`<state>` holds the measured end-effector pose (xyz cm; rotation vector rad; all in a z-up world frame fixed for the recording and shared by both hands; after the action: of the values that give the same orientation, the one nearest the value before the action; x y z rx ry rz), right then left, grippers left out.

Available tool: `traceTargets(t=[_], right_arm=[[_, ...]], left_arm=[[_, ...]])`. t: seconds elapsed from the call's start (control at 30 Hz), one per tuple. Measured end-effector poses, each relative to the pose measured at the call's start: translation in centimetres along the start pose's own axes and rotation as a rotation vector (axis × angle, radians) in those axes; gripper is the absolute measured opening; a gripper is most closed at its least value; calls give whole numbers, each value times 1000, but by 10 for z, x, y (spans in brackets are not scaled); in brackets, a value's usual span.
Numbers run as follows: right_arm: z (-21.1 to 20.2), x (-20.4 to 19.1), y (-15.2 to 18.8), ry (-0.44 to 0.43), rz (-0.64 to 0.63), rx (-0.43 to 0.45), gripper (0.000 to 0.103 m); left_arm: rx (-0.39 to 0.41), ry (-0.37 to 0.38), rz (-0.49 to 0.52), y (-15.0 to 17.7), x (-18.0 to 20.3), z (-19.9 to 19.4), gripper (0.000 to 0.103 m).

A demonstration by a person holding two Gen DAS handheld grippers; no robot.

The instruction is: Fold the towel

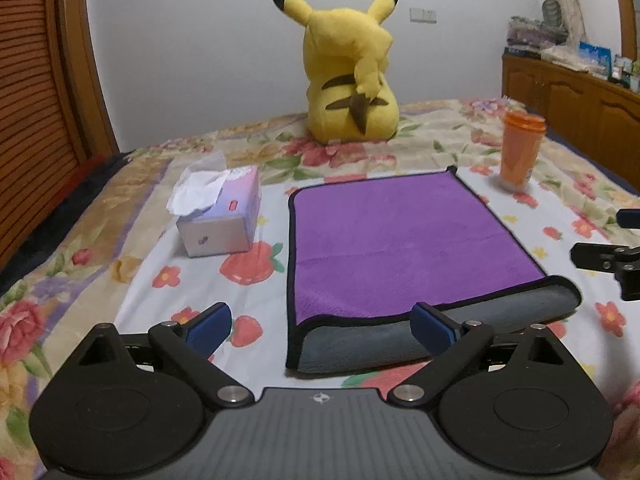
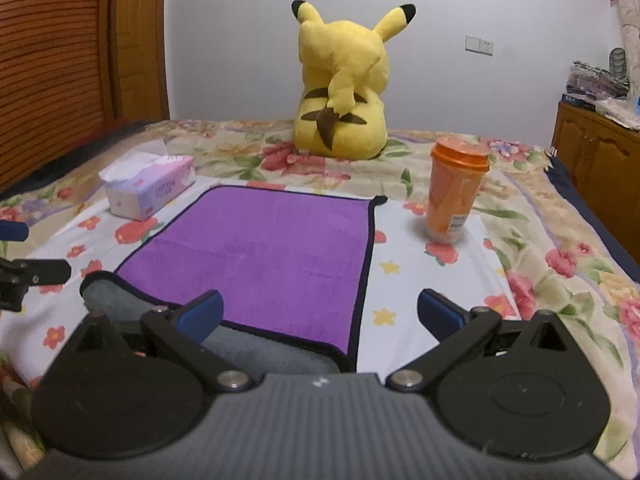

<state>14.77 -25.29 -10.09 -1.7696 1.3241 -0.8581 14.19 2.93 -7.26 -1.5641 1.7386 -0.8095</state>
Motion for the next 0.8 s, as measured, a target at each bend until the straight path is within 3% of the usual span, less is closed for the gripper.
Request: traceTargets(t=[0.57, 0.8], right_arm=[[36, 2, 2, -25, -20, -101, 102], [50, 7, 7, -45, 0, -165, 102]], left_arm=[[-128, 2, -52, 0, -28, 58, 87], [-179, 16, -76, 4, -34, 73, 73]])
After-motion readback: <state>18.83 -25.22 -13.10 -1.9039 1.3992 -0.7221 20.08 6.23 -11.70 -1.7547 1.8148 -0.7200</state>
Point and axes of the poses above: each gripper's, at about its wrist camera, not at the fingertips, and z roughly the way its jaws point, x to its right, y to its underside, the point moved 1 cm from there along z, roughly the way its jaws point, and after that the axes turned 4 degrees about -z, right-handed, at the moved point
